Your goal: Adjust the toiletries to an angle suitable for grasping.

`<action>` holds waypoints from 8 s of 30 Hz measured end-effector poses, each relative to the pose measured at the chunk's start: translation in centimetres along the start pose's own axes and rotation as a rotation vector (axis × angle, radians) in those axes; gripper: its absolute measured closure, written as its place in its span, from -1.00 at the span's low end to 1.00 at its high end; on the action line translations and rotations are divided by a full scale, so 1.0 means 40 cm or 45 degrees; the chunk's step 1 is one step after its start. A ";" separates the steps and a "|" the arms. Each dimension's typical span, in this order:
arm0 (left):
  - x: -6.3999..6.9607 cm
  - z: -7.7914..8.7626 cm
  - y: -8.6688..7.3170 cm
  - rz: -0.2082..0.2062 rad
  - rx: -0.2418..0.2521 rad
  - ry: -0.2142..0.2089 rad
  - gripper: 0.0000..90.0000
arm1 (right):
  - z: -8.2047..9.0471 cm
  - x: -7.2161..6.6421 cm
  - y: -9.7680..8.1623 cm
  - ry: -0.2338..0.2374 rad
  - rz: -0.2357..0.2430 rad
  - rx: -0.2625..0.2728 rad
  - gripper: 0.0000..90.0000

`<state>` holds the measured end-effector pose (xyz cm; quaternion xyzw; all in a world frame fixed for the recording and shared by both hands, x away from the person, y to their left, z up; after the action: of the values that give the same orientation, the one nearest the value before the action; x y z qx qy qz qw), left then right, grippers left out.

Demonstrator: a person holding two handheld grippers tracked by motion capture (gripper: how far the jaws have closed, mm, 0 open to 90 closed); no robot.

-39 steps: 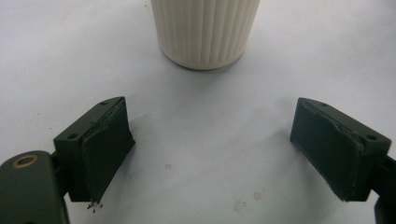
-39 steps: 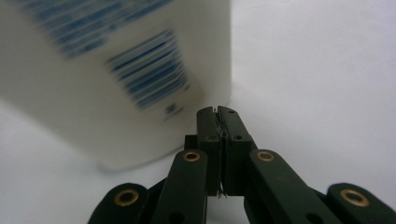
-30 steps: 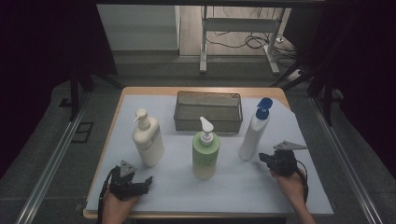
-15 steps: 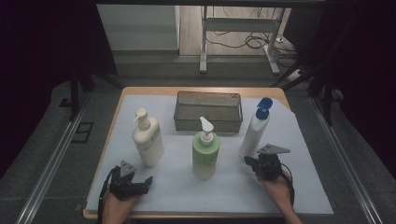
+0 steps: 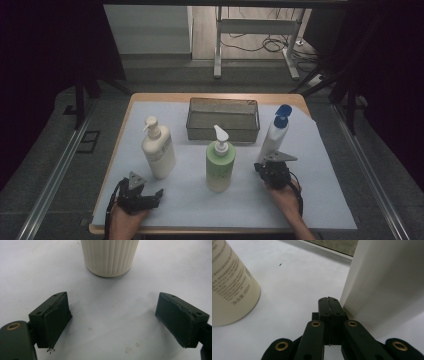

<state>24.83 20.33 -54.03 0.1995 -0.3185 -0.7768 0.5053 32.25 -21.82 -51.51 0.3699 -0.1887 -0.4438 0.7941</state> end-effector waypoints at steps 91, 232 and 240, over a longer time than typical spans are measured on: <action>0.000 0.000 0.000 -0.001 -0.001 0.000 -0.73 | 0.201 0.164 0.053 -0.079 -0.063 0.025 -0.61; -0.001 -0.001 0.001 0.002 0.002 -0.005 -0.74 | 0.130 0.004 0.551 0.072 0.024 0.165 -0.11; -0.001 -0.001 0.001 0.001 0.003 -0.005 -0.73 | 0.091 0.002 0.575 0.044 0.022 0.173 -0.11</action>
<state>24.88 20.35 -54.04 0.1983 -0.3204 -0.7767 0.5047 43.01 -15.77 -31.75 0.4291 -0.2078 -0.4164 0.7741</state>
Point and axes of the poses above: each handheld gripper's, and its own axes: z roughly backward along the jaws, y roughly out of its top, x roughly to its right, the point moved 2 cm from there along -z, roughly forward along the jaws, and after that the axes turned 1 degree about y, right-handed, at the moved point
